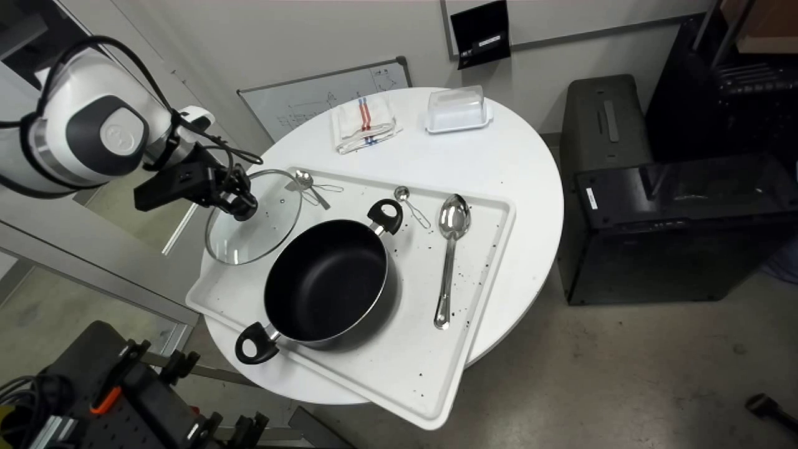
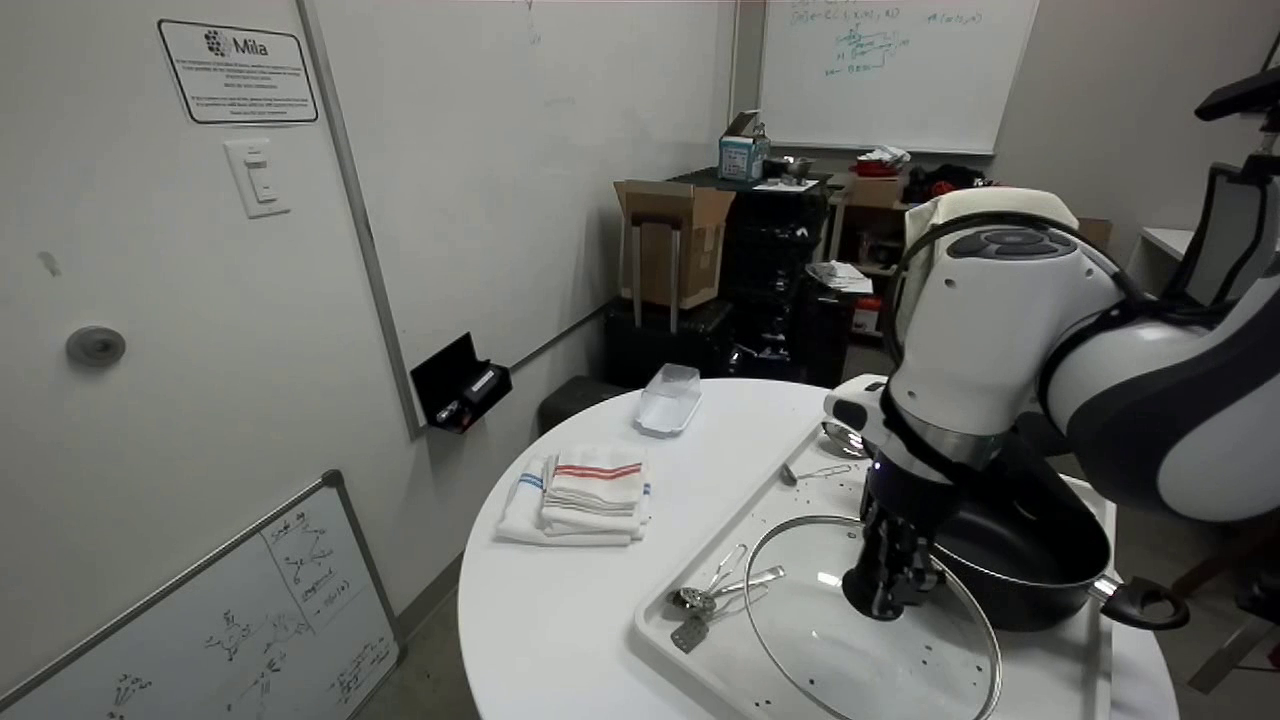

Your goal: Remove the glass lid from the black pot.

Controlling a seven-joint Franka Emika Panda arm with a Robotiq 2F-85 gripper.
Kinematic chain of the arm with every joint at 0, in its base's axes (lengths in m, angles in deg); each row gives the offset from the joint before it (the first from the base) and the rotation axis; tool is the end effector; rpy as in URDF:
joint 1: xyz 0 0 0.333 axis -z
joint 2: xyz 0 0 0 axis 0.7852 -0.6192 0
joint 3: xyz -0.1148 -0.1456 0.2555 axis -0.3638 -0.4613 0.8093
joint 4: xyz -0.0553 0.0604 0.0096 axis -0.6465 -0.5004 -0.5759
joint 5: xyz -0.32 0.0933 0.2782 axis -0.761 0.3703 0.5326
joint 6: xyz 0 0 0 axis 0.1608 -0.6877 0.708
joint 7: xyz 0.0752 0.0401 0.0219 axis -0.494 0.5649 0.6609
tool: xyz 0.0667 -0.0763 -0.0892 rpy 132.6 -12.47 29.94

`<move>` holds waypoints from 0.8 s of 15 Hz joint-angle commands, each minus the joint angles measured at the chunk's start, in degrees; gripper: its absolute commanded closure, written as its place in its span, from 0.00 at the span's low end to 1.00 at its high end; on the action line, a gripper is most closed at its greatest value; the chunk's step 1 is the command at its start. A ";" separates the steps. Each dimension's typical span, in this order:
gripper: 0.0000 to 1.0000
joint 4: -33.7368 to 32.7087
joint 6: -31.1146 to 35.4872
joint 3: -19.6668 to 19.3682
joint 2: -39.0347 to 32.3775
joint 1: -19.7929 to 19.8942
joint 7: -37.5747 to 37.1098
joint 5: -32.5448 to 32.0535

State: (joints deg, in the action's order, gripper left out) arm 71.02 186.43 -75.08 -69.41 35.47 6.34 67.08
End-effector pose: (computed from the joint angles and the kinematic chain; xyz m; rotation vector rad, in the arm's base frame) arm 0.5117 0.2013 0.0433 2.9194 1.0883 0.1202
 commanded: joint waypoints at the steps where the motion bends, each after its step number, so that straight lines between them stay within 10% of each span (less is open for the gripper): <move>1: 0.75 -3.89 -0.24 -1.27 -3.51 -1.35 -1.21 -1.89; 12: 0.75 -6.89 3.26 -4.52 -12.41 -2.84 -1.16 -3.57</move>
State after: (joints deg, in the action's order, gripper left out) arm 65.25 187.95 -77.59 -80.30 34.47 6.34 65.48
